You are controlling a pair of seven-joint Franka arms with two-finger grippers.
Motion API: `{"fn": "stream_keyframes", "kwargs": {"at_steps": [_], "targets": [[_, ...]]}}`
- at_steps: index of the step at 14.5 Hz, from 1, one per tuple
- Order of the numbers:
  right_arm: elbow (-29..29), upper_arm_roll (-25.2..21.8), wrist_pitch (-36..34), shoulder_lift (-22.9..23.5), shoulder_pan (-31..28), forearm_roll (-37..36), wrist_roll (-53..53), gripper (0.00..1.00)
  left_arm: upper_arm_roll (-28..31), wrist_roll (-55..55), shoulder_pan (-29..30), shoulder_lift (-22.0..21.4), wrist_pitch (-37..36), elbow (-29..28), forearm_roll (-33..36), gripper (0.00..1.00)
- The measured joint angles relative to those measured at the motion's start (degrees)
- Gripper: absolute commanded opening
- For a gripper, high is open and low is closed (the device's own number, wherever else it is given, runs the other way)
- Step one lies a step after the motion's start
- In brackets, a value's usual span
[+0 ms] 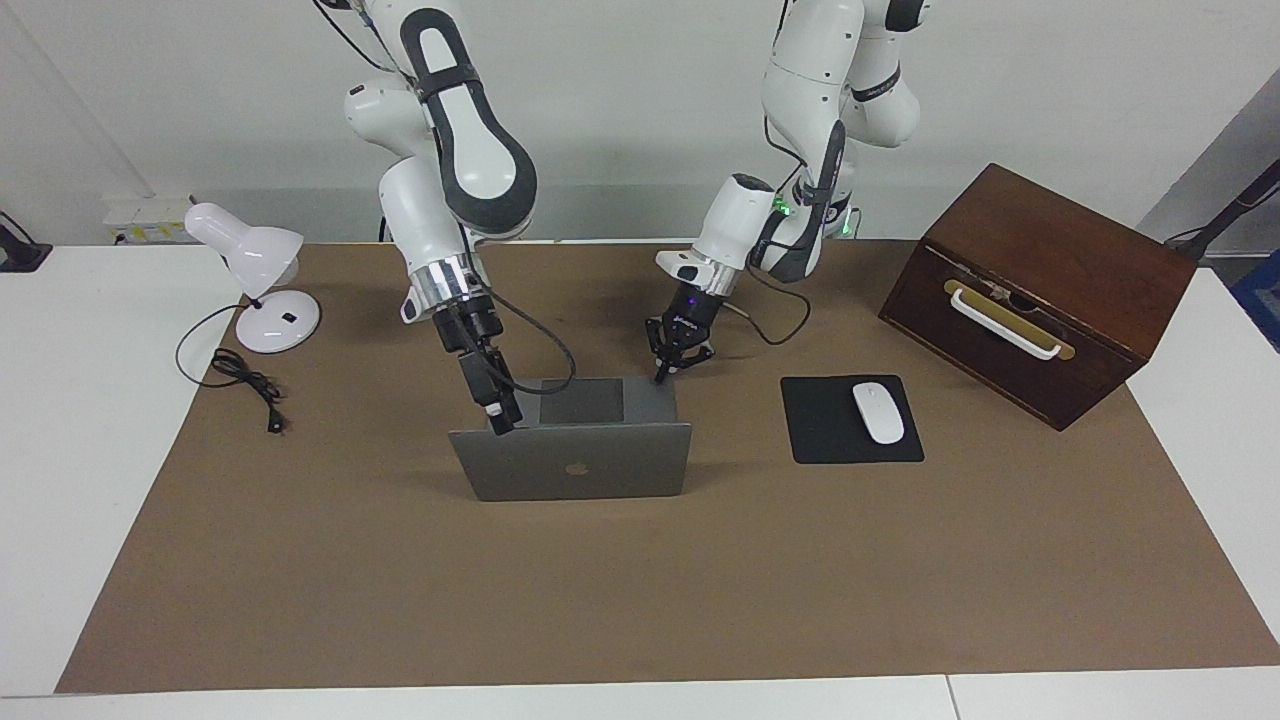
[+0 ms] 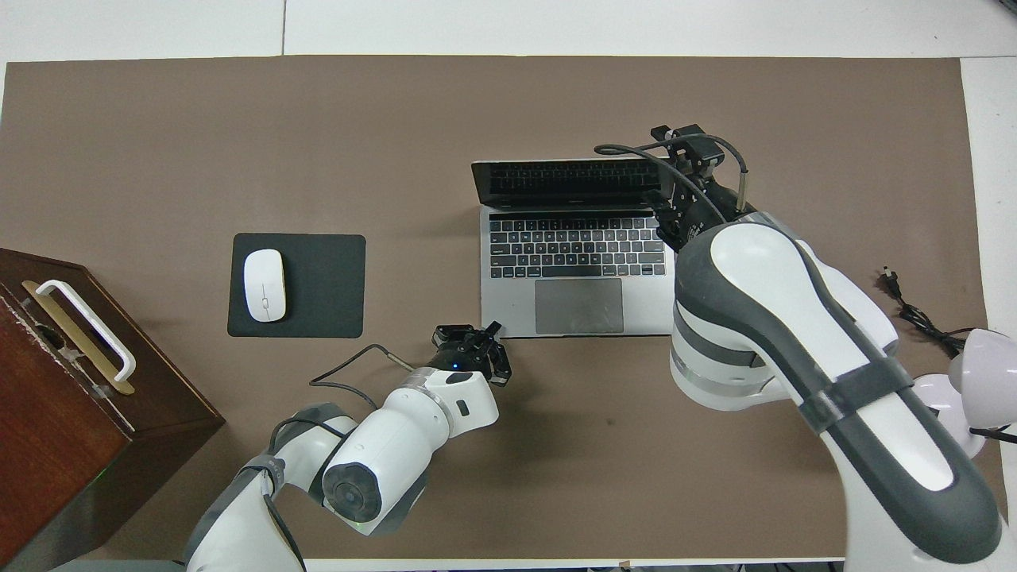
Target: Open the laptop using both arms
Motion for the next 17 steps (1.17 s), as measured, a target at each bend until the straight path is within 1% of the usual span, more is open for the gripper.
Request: {"fn": "stream_keyframes", "kwargs": {"at_steps": [3, 5, 10, 13, 15, 17], "targets": [[-3.2, 0.1, 6.6, -4.4, 5.1, 5.6, 0.0, 1.00, 0.0, 0.0, 0.0, 0.0, 0.0, 0.0, 0.0, 0.00], [-5.2, 0.2, 9.2, -6.9, 7.7, 8.0, 0.0, 1.00, 0.0, 0.0, 0.0, 0.0, 0.0, 0.0, 0.0, 0.00], [-6.0, 0.1, 10.2, -9.8, 8.7, 8.8, 0.0, 1.00, 0.2, 0.0, 0.0, 0.1, 0.0, 0.2, -0.5, 0.00], [-3.3, 0.1, 10.2, -11.3, 8.7, 8.8, 0.0, 1.00, 0.7, 0.0, 0.0, 0.9, 0.0, 1.3, -1.9, 0.00], [1.1, 0.0, 9.9, -11.7, 8.4, 8.5, -0.7, 1.00, 0.8, 0.0, 0.0, 1.2, 0.0, 1.7, -2.2, 0.00], [5.6, -0.4, 8.0, -11.5, 7.3, 6.6, -2.9, 1.00, 0.8, -0.3, 0.0, 1.2, 0.0, 1.9, -2.6, 0.00]]}}
